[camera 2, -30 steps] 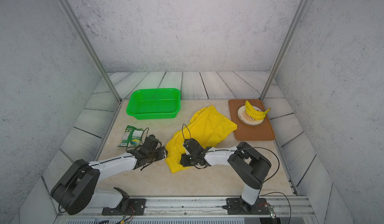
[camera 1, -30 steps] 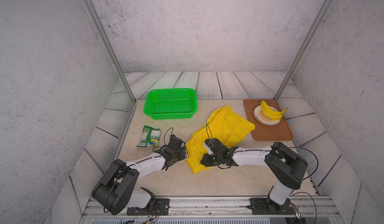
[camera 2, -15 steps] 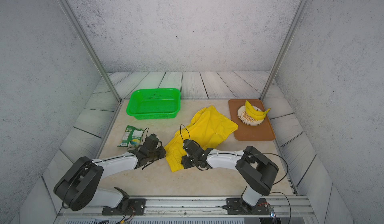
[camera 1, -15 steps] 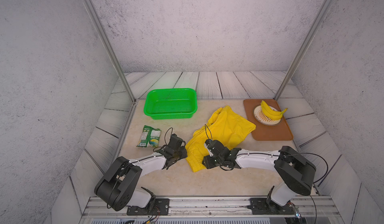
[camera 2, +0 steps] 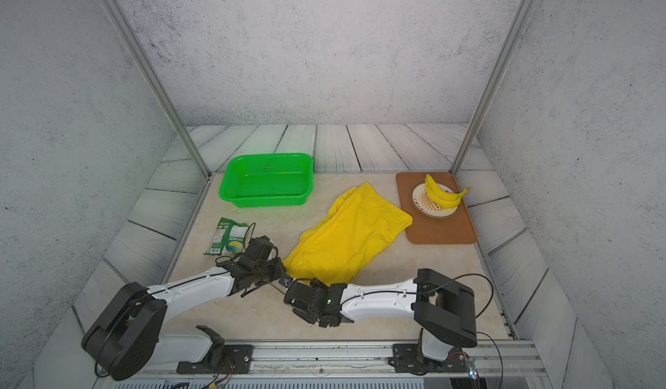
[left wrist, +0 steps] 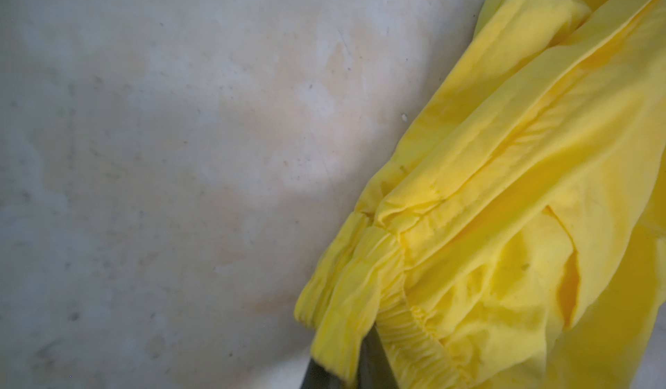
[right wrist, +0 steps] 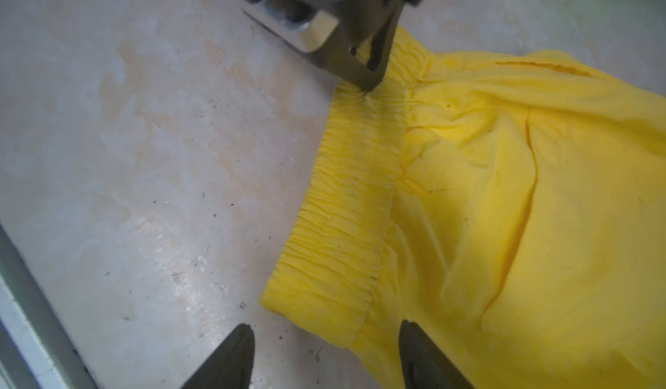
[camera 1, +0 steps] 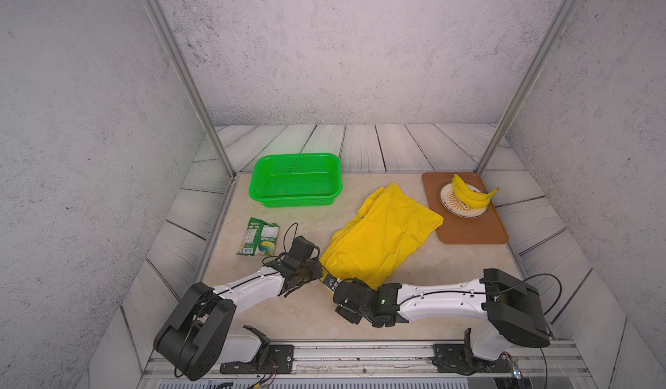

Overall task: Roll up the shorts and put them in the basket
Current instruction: Roll the shorts at the center of the board.

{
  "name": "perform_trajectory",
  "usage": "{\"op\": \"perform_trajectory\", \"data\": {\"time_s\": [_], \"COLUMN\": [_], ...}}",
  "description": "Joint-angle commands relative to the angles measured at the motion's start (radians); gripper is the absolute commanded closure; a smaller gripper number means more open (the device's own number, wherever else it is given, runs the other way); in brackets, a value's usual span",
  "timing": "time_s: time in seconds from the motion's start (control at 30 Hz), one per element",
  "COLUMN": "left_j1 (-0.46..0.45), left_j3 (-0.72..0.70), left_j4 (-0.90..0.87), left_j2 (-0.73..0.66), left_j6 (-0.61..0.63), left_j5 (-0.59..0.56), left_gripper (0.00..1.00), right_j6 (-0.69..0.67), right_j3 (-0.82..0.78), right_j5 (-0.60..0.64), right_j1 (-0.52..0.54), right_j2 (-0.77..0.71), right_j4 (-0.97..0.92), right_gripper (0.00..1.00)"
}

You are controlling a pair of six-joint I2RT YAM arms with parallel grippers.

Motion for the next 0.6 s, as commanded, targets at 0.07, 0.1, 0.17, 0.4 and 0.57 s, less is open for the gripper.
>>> {"op": "perform_trajectory", "data": {"time_s": [0.07, 0.1, 0.17, 0.4, 0.57], "left_j1": [0.001, 0.003, 0.002, 0.004, 0.008], "left_j3": [0.032, 0.038, 0.05, 0.075, 0.074], "left_j4": [-0.076, -0.084, -0.106, -0.121, -0.101], "left_j2": [-0.063, -0.078, -0.105, -0.129, -0.123], "left_j6": [-0.028, -0.031, -0.032, -0.045, -0.066], "left_j5": [0.076, 0.078, 0.081, 0.098, 0.117], "left_gripper": [1.0, 1.0, 1.0, 1.0, 1.0], "right_j6": [-0.084, -0.085, -0.081, -0.06, 0.009], "right_j3": [0.025, 0.027, 0.029, 0.006, 0.007], "right_j5": [0.101, 0.095, 0.1, 0.096, 0.156], "right_j1": [0.02, 0.02, 0.024, 0.055, 0.062], "right_j2": [0.043, 0.048, 0.059, 0.08, 0.094], "right_j4": [0.005, 0.002, -0.004, 0.041, 0.095], "right_gripper": [0.28, 0.28, 0.29, 0.28, 0.0]}}
